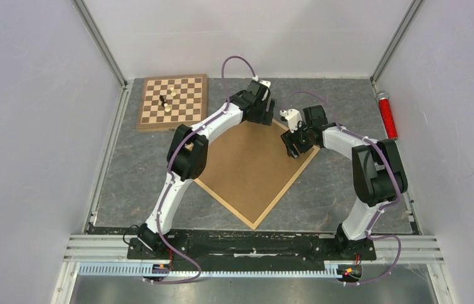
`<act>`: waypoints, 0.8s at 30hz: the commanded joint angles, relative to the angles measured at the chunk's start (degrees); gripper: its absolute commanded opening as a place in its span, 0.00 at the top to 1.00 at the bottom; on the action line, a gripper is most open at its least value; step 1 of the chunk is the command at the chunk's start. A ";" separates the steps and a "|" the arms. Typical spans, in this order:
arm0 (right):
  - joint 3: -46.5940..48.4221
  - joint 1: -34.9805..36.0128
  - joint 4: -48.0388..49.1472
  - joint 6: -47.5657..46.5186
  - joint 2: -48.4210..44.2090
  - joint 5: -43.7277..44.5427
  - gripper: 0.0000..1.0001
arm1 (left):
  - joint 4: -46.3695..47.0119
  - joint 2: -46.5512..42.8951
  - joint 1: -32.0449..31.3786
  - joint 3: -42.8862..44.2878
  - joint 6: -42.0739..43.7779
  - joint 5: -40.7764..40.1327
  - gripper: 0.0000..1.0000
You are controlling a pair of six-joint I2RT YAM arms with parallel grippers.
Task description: Put the photo into the frame
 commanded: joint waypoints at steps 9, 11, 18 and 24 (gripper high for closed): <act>-8.86 -0.22 -5.43 1.59 5.14 -1.37 0.34 | -8.42 11.86 -4.28 17.20 6.71 -6.55 0.14; -9.02 -0.33 -5.39 1.49 5.00 -1.48 0.34 | -11.57 13.36 -4.09 17.94 6.71 -5.39 0.14; -8.32 -0.42 -5.65 1.52 5.00 -1.96 0.34 | -11.02 10.66 -3.18 12.29 5.94 -3.25 0.19; -8.96 -0.84 -5.31 1.40 4.51 -2.35 0.34 | -6.99 6.41 -1.27 11.87 4.86 -1.98 0.18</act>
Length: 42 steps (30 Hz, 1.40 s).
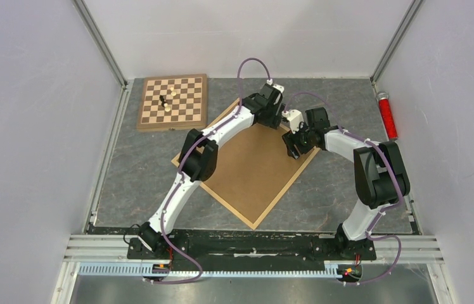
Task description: Put the photo into the frame
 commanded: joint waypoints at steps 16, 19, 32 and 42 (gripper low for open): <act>-5.55 -0.52 -9.92 1.38 6.55 -1.56 0.34 | 2.75 -7.33 3.87 1.20 1.86 1.83 0.16; -5.55 -0.57 -9.95 1.42 6.72 -1.56 0.34 | 3.12 -6.86 3.87 1.12 2.33 1.95 0.16; -5.38 -0.98 -10.17 1.43 6.83 -2.35 0.34 | -8.60 1.31 3.87 -1.80 5.14 4.85 0.17; -5.29 -1.08 -9.79 1.43 6.04 -3.59 0.34 | -0.75 -8.08 4.21 -2.02 6.68 3.03 0.17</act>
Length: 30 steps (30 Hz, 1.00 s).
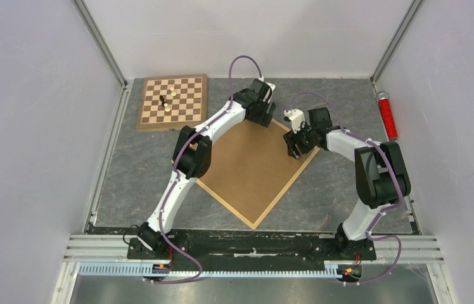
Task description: Put the photo into the frame
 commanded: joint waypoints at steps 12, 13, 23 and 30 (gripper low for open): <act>0.60 -0.35 -6.96 1.37 -4.79 -0.94 0.22 | 8.30 -24.55 1.40 -19.62 11.08 4.84 0.09; 1.50 -0.39 -6.59 1.44 -5.14 -0.60 0.19 | 8.65 -26.40 1.40 -22.34 12.06 4.56 0.08; 16.23 -0.56 -4.72 1.51 2.86 -1.29 0.18 | 7.54 -44.33 1.75 -49.69 24.10 7.72 0.08; 27.58 -0.67 -4.10 4.06 15.02 -8.88 0.18 | 4.56 -55.31 2.69 -64.40 27.00 5.08 0.08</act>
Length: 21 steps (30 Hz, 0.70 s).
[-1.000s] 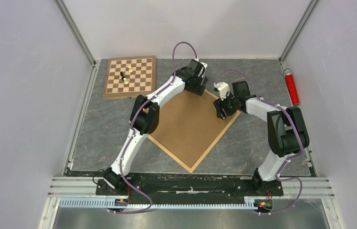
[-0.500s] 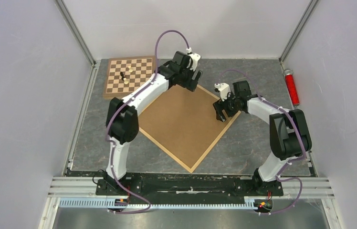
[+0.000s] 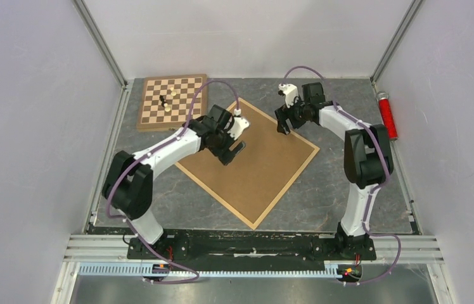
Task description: Put the photo into the frame
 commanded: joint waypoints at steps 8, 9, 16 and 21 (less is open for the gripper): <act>5.15 -0.37 2.38 3.53 10.22 -10.18 0.18 | -8.00 -20.69 2.14 -15.03 5.82 -8.30 0.08; 4.25 -0.33 2.43 3.20 10.00 -10.51 0.18 | -8.93 -21.94 2.22 -16.17 6.33 -9.01 0.08; -5.07 -0.33 3.29 2.44 4.96 -13.95 0.20 | -9.22 -25.35 2.27 -25.03 6.56 -15.17 0.08; -13.62 -0.35 5.04 2.63 -1.08 -14.95 0.22 | -7.72 -24.52 2.31 -29.50 4.69 -18.71 0.08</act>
